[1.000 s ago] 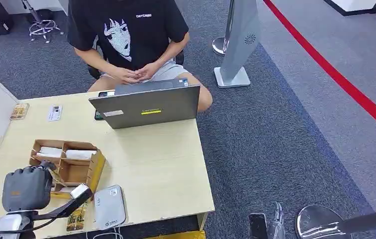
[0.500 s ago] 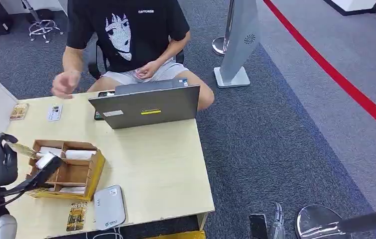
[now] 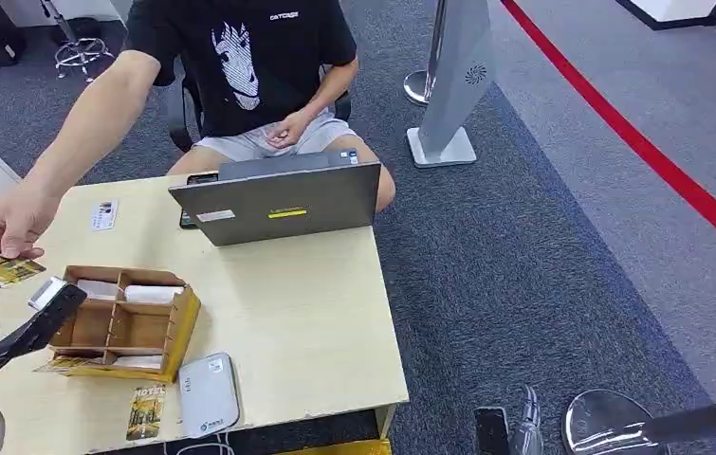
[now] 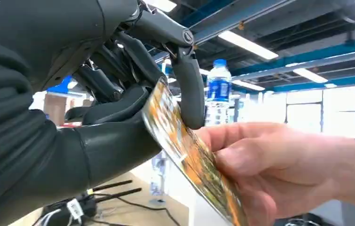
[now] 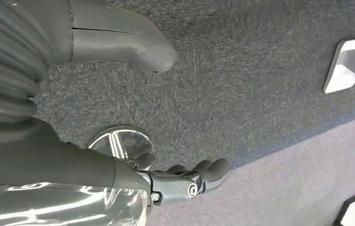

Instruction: Pass the card to the sensor for recognition and then transmit it.

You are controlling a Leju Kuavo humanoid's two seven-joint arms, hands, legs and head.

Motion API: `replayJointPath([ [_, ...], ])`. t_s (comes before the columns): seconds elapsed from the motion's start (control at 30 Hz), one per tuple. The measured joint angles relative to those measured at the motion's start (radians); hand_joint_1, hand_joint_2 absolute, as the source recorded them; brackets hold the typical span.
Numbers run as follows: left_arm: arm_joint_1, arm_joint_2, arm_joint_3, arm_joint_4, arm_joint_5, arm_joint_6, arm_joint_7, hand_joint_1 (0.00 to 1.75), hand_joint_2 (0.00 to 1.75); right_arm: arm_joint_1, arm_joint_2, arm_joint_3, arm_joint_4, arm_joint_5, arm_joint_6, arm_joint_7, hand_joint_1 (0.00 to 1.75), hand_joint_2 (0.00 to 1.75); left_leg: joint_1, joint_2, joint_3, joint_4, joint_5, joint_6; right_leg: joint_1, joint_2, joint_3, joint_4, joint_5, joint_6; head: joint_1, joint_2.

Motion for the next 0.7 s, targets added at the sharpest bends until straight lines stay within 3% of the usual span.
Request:
replayJointPath([
  [0.03, 0.0, 0.0, 0.0, 0.0, 0.0, 0.0, 0.0, 1.75, 1.75, 0.0, 0.0, 0.0, 0.0, 0.0, 0.0, 0.0, 0.0, 1.75, 0.0, 0.0, 0.0, 0.0, 0.0, 0.0, 0.0, 0.0, 0.0, 0.0, 0.0, 0.0, 0.0, 0.0],
  [0.07, 0.0, 0.0, 0.0, 0.0, 0.0, 0.0, 0.0, 1.59, 1.75, 0.0, 0.0, 0.0, 0.0, 0.0, 0.0, 0.0, 0.0, 1.75, 0.0, 0.0, 0.0, 0.0, 0.0, 0.0, 0.0, 0.0, 0.0, 0.0, 0.0, 0.0, 0.0, 0.0],
  [0.1, 0.0, 0.0, 0.0, 0.0, 0.0, 0.0, 0.0, 0.63, 1.75, 0.0, 0.0, 0.0, 0.0, 0.0, 0.0, 0.0, 0.0, 1.75, 0.0, 0.0, 0.0, 0.0, 0.0, 0.0, 0.0, 0.0, 0.0, 0.0, 0.0, 0.0, 0.0, 0.0],
  [0.17, 0.0, 0.0, 0.0, 0.0, 0.003, 0.0, 0.0, 0.0, 1.75, 0.0, 0.0, 0.0, 0.0, 0.0, 0.0, 0.0, 0.0, 1.75, 0.0, 0.001, 0.0, 0.0, 0.0, 0.0, 0.0, 0.001, 0.0, 0.0, 0.0, 0.0, 0.0, 0.0],
  [0.43, 0.026, -0.005, 0.0, -0.008, 0.015, 0.026, -0.012, 0.0, 1.75, 0.001, 0.0, 0.0, 0.0, -0.003, 0.0, 0.0, 0.0, 1.75, 0.0, 0.0, 0.0, 0.0, 0.0, 0.0, 0.0, 0.0, 0.0, 0.0, 0.0, 0.0, 0.0, 0.0],
  [0.7, 0.144, -0.059, 0.037, -0.127, 0.163, 0.164, -0.118, 0.0, 1.75, 0.017, 0.0, -0.008, -0.017, -0.008, 0.0, 0.0, 0.0, 1.75, 0.0, 0.0, 0.0, 0.0, 0.0, 0.0, 0.0, 0.001, 0.0, 0.0, 0.0, 0.0, 0.0, 0.0],
])
